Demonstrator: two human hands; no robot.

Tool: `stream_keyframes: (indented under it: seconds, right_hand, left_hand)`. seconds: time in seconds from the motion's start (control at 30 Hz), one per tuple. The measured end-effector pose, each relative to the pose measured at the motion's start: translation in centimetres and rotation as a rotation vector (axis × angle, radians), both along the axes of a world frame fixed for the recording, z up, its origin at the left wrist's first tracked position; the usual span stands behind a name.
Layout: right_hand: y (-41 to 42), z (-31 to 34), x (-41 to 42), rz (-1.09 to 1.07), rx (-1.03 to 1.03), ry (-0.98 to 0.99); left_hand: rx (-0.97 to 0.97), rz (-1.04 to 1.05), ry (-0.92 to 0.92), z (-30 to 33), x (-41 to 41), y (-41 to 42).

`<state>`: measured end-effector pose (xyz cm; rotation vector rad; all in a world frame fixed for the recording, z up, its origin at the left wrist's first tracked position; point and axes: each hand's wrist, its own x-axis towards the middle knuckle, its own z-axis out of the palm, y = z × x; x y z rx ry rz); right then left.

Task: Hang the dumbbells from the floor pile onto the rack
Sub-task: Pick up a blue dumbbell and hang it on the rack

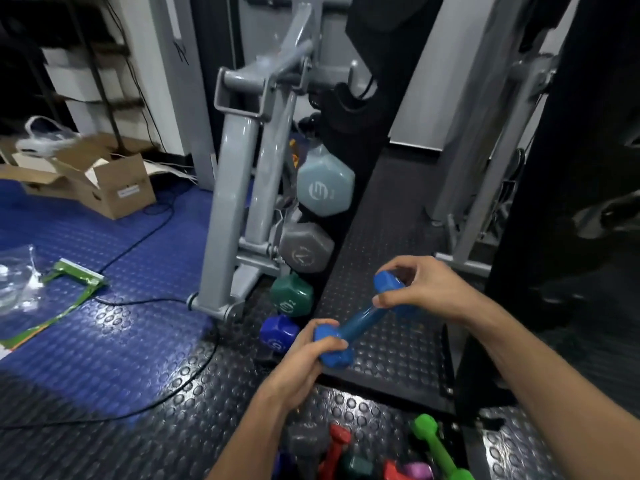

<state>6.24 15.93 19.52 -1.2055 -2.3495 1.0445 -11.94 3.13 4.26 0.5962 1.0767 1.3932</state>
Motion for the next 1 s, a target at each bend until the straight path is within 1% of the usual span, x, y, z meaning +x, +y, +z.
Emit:
stream_keyframes:
  seconds: [0.13, 0.23, 0.33, 0.4, 0.47, 0.6, 0.67, 0.73, 0.8, 0.83, 0.9, 1.0]
  right_hand:
    - [-0.6, 5.3, 0.6, -0.110, 0.060, 0.112]
    - [-1.8, 9.4, 0.9, -0.130, 0.054, 0.282]
    - [-3.4, 13.5, 0.3, -0.121, 0.061, 0.481]
    - [-4.3, 15.9, -0.7, -0.112, 0.068, 0.550]
    - [-4.7, 17.9, -1.8, -0.104, 0.102, 0.568]
    - [-4.9, 20.6, -4.2, -0.086, 0.165, 0.597]
    - [-4.2, 21.4, -4.9, -0.151, 0.147, 0.650]
    - [-2.8, 21.8, -5.3, -0.285, 0.204, 0.696]
    - [-1.4, 21.7, -5.5, -0.397, 0.289, 0.721]
    - [-1.0, 21.7, -5.6, -0.412, 0.307, 0.715]
    - [-0.5, 21.7, -6.0, -0.366, 0.265, 0.675]
    - [-0.6, 21.8, -6.9, -0.220, 0.205, 0.640]
  left_hand:
    - [0.200, 0.081, 0.012, 4.0, 1.2, -1.1]
    - [0.345, 0.192, 0.088, 8.2, 2.6, -1.6]
    - [0.456, 0.255, 0.131, 12.7, 3.1, -2.1]
    - [0.537, 0.268, 0.096, 15.2, 2.9, -2.6]
    - [0.613, 0.294, 0.032, 17.2, 2.6, -3.1]
    - [0.681, 0.517, -0.137, 20.6, 2.5, -3.5]
    - [0.707, 0.639, -0.171, 22.3, 2.3, -3.8]
    - [0.709, 0.748, -0.161, 24.0, 1.8, -4.2]
    - [0.694, 0.838, -0.121, 25.4, 0.9, -4.4]
    - [0.692, 0.872, -0.081, 26.2, 0.3, -4.2]
    - [0.686, 0.923, 0.028, 27.8, -0.7, -3.5]
    - [0.686, 1.008, 0.223, 29.9, -1.4, -1.5]
